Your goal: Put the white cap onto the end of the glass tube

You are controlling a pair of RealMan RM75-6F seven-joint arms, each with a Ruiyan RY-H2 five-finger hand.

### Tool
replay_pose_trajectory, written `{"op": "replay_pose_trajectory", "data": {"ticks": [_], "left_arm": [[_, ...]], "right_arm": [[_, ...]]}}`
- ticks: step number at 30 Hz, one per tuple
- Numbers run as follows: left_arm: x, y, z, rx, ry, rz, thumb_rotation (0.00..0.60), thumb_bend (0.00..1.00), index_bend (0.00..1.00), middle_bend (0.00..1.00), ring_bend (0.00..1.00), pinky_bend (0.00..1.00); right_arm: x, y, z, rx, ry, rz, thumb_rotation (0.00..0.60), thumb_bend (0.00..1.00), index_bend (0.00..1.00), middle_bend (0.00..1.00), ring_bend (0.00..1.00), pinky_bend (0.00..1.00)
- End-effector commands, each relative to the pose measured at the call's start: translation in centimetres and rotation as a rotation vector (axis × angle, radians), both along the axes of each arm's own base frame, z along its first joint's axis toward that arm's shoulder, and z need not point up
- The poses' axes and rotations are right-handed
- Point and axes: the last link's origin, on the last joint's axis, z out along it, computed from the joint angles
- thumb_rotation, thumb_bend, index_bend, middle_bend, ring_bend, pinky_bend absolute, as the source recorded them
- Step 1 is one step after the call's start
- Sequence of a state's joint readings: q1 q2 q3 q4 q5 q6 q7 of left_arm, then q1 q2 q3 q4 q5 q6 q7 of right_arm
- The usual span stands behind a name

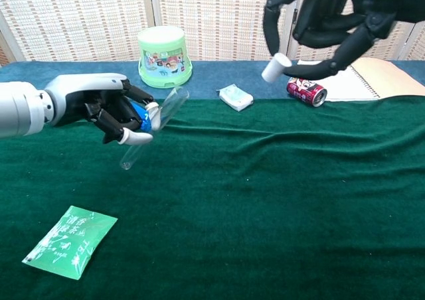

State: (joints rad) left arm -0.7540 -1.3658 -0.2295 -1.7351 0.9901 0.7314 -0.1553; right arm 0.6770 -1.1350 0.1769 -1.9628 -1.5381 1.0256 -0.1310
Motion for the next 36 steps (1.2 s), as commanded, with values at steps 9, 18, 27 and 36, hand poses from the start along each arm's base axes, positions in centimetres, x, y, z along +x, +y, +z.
{"op": "replay_pose_trajectory", "data": {"ticks": [9, 18, 27, 36], "left_arm": [[1.1, 0.0, -0.6, -0.049, -0.080, 0.045, 0.600, 0.41, 0.78, 0.90, 0.83, 0.77], [1.6, -0.5, -1.1, -0.055, -0.115, 0.047, 0.600, 0.41, 0.78, 0.90, 0.82, 0.76], [1.7, -0.6, -1.4, -0.054, -0.111, 0.036, 0.600, 0.41, 0.78, 0.90, 0.82, 0.77], [1.8, -0.7, -1.6, -0.055, -0.107, 0.034, 0.600, 0.41, 0.78, 0.90, 0.82, 0.76]], "right_arm": [[3.0, -1.1, -2.2, 0.003, -0.023, 0.057, 0.600, 0.63, 0.76, 0.95, 1.00, 1.00], [4.4, -2.0, -3.4, 0.007, -0.012, 0.058, 0.600, 0.63, 0.76, 0.96, 1.00, 1.00], [4.6, -2.3, -3.9, 0.018, -0.011, 0.050, 0.600, 0.63, 0.77, 0.96, 1.00, 1.00], [4.7, -2.3, -4.3, 0.022, -0.005, 0.048, 0.600, 0.63, 0.77, 0.96, 1.00, 1.00]]}}
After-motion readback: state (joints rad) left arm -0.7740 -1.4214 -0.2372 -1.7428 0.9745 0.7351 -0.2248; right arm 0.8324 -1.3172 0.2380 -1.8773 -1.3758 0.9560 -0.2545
